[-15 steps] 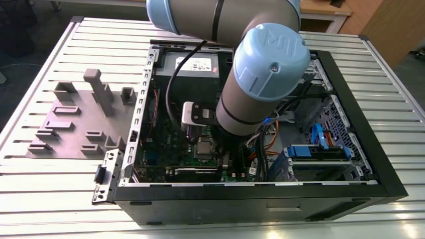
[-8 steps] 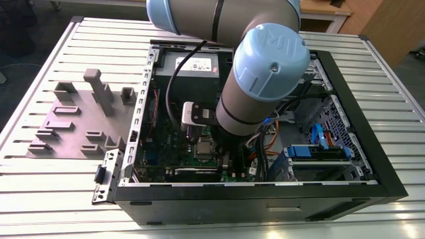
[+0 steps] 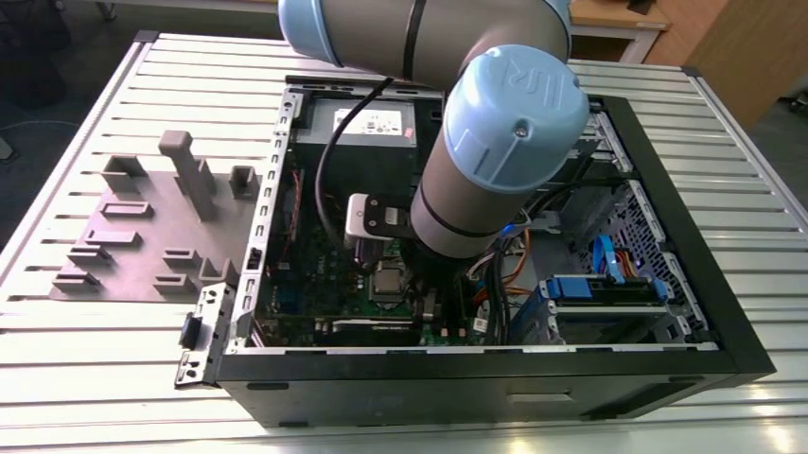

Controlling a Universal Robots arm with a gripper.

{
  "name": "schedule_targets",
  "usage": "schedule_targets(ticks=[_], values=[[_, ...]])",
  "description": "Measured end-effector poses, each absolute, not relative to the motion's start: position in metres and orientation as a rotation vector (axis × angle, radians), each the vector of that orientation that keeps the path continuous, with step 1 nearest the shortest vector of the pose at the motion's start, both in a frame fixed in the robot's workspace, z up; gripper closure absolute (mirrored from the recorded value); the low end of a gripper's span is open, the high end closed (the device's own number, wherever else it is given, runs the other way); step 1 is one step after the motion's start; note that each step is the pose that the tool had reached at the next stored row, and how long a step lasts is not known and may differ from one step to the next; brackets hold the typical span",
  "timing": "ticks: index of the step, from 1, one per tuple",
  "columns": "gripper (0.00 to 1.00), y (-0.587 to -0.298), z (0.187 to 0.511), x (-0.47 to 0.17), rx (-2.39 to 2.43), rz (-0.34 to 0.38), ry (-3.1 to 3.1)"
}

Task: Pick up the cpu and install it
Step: 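Install the first cpu locking lever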

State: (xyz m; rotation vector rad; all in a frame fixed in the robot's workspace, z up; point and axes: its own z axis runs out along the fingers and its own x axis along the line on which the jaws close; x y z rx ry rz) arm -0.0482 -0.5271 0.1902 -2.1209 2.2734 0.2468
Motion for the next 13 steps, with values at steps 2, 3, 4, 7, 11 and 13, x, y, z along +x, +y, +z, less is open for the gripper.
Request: schedule_targets(ticks=[2, 3, 4, 7, 11, 13], values=[[0.89, -0.5271, 0.1902, -0.0482, -2.121, 0.247, 2.273], [0.89, -0.5271, 0.1902, -0.0482, -2.121, 0.247, 2.273], [0.89, -0.5271, 0.1901, -0.0482, -2.121, 0.247, 2.273], [0.89, -0.5271, 0.1900, -0.0482, -2.121, 0.247, 2.273], [0.89, -0.5272, 0.1897, -0.0482, -2.121, 0.247, 2.274], [0.89, -0.5271, 0.1895, -0.0480, -2.121, 0.247, 2.274]])
